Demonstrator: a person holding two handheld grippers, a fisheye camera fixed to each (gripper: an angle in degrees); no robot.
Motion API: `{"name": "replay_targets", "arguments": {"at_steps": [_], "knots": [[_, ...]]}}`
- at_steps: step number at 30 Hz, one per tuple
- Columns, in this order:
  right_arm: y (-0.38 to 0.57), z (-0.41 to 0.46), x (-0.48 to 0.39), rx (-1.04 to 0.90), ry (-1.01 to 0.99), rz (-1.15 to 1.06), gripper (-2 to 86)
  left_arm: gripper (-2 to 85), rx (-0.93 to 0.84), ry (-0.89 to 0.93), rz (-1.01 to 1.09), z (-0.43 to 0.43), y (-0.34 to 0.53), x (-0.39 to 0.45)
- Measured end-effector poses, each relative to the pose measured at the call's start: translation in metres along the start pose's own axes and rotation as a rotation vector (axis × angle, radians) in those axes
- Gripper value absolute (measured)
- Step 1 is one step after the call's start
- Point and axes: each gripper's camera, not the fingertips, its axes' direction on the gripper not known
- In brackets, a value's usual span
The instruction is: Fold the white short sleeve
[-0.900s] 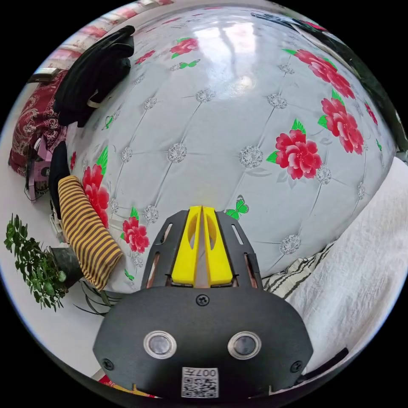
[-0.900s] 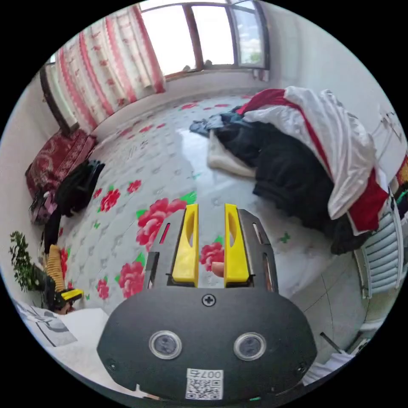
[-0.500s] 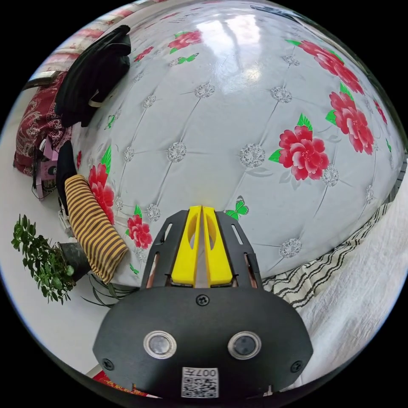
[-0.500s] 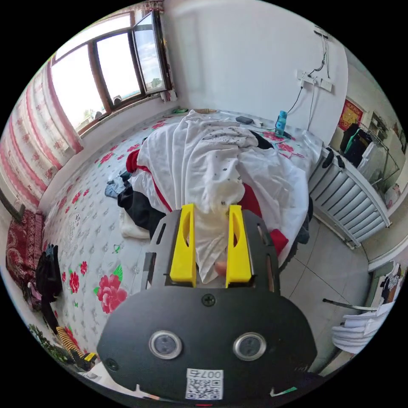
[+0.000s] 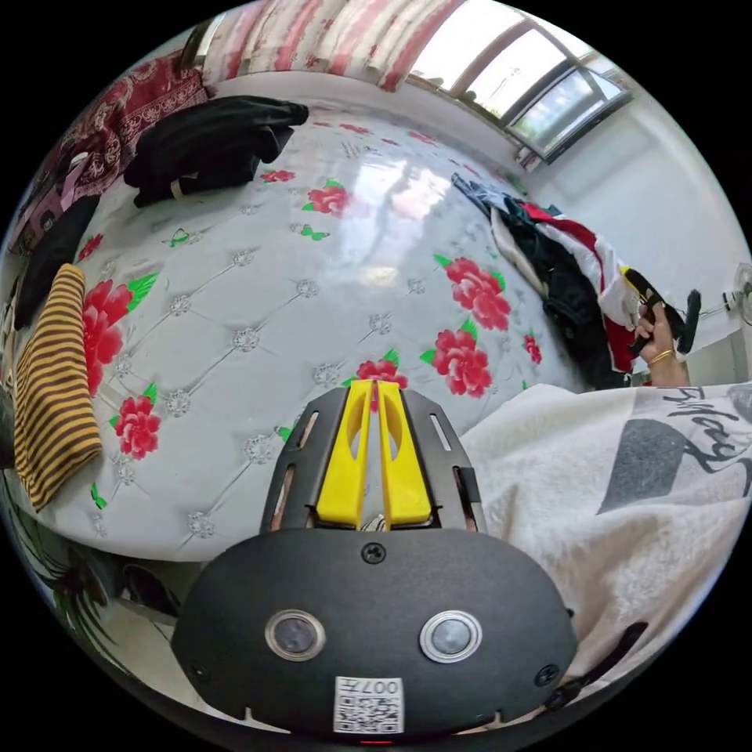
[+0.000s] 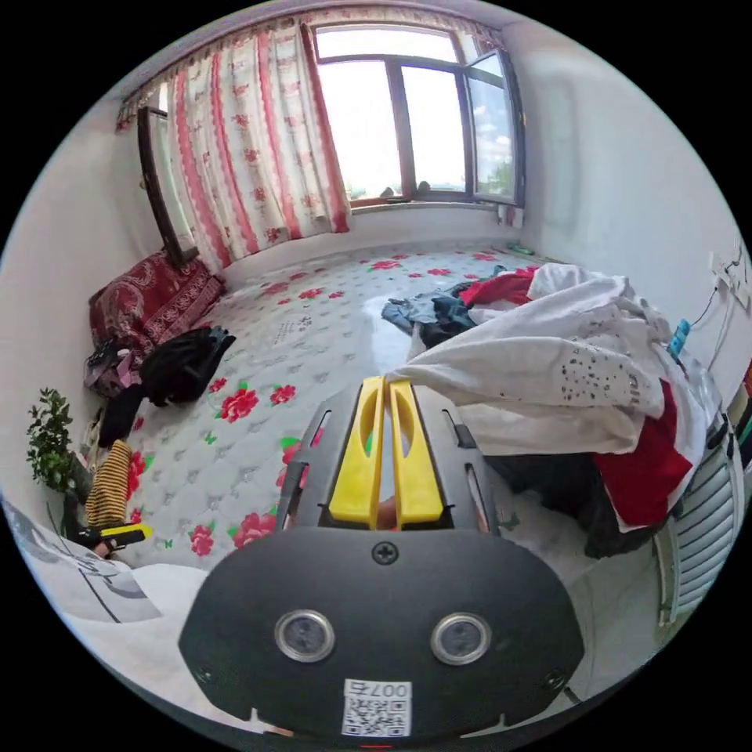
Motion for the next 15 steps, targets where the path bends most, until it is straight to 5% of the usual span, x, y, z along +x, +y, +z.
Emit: {"name": "replay_targets", "arguments": {"at_steps": [7, 15], "knots": [[0.026, 0.018, -0.183, -0.149, -0.701, -0.336, -0.3, 10.4, 0.137, 0.077, 0.208, -0.056, -0.033, 0.035], [0.069, 0.056, -0.259, -0.429, -0.864, -0.471, -0.3, 15.9, 0.029, -0.024, 0.187, -0.060, -0.030, 0.006]]}}
